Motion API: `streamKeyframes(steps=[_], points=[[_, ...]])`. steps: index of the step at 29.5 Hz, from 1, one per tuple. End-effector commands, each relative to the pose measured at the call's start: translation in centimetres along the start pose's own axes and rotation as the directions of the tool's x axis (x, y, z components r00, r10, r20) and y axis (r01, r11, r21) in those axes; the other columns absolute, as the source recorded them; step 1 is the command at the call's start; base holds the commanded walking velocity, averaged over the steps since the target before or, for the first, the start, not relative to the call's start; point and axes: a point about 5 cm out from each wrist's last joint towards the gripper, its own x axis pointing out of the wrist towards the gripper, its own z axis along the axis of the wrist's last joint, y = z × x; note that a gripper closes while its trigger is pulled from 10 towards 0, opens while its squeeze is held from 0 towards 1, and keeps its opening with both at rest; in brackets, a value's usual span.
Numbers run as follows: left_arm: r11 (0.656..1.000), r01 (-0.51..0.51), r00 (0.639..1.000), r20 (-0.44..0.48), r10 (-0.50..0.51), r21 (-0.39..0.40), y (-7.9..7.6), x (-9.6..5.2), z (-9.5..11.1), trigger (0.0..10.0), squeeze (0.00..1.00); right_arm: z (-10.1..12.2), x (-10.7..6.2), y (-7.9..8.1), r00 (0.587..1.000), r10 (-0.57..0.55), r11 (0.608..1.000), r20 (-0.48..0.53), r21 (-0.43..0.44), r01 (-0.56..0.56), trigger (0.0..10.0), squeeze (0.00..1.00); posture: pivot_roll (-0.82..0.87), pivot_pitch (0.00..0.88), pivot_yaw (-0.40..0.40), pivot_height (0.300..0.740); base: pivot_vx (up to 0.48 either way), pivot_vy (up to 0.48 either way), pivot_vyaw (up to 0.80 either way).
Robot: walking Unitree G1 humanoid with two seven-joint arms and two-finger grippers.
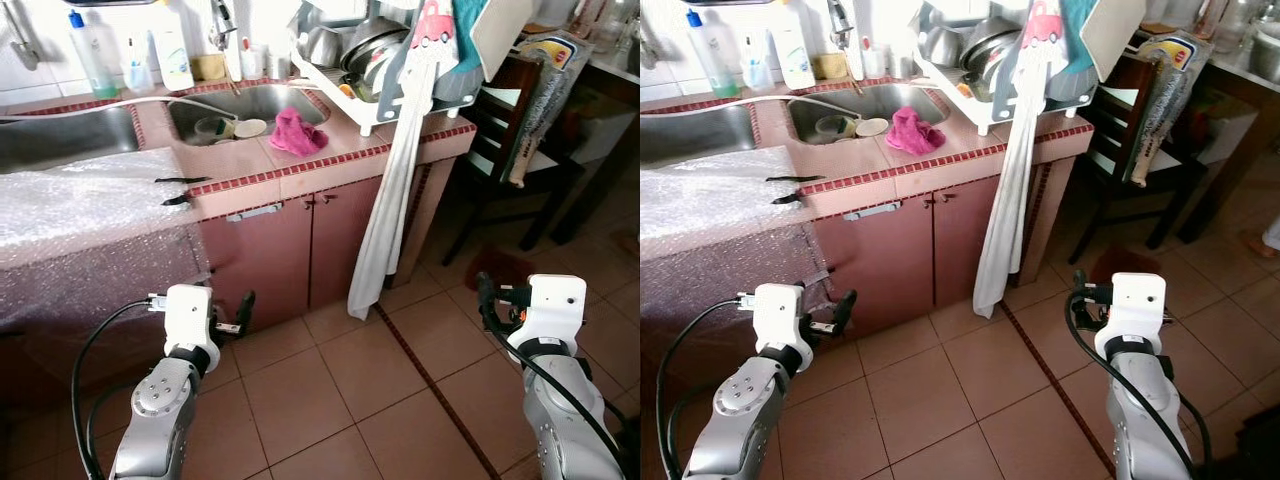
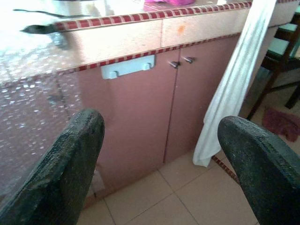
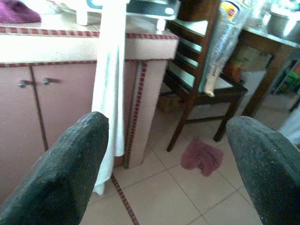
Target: Kitchen organization
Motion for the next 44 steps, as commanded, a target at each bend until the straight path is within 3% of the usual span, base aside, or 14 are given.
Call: streamKeyframes(steps=[1,27,33,44], points=[[1.000,-0.010,1.000,-0.017,0.010,0.009,0.26,0.03,-0.18,10.0,0.00,0.14,0.19,-0.16,1.000,-0.012,1.000,0.003,0.000,0.012,10.0,0.00,0.01,0.000,-0.009,0.740,0.000,0.368,0.00],[1.000,0.014,0.999,-0.029,-0.013,0.023,0.00,0.26,-0.45,10.0,0.00,0.24,0.50,0.01,0.999,-0.030,1.000,0.011,0.000,0.030,10.0,0.00,0.01,0.000,0.007,0.740,0.000,0.448,0.00],[0.999,0.019,1.000,-0.001,-0.019,0.042,-0.03,0.36,-0.15,10.0,0.00,0.18,0.47,0.24,1.000,-0.028,1.000,0.012,0.001,0.028,10.0,0.00,0.01,0.000,0.011,0.740,0.000,0.000,0.00],[0.998,0.031,0.999,0.029,-0.033,0.046,-0.74,1.00,0.29,10.0,0.00,0.29,0.92,0.75,1.000,-0.007,1.000,0.018,-0.008,0.008,10.0,0.00,0.01,0.000,0.004,0.740,0.000,0.000,0.80]])
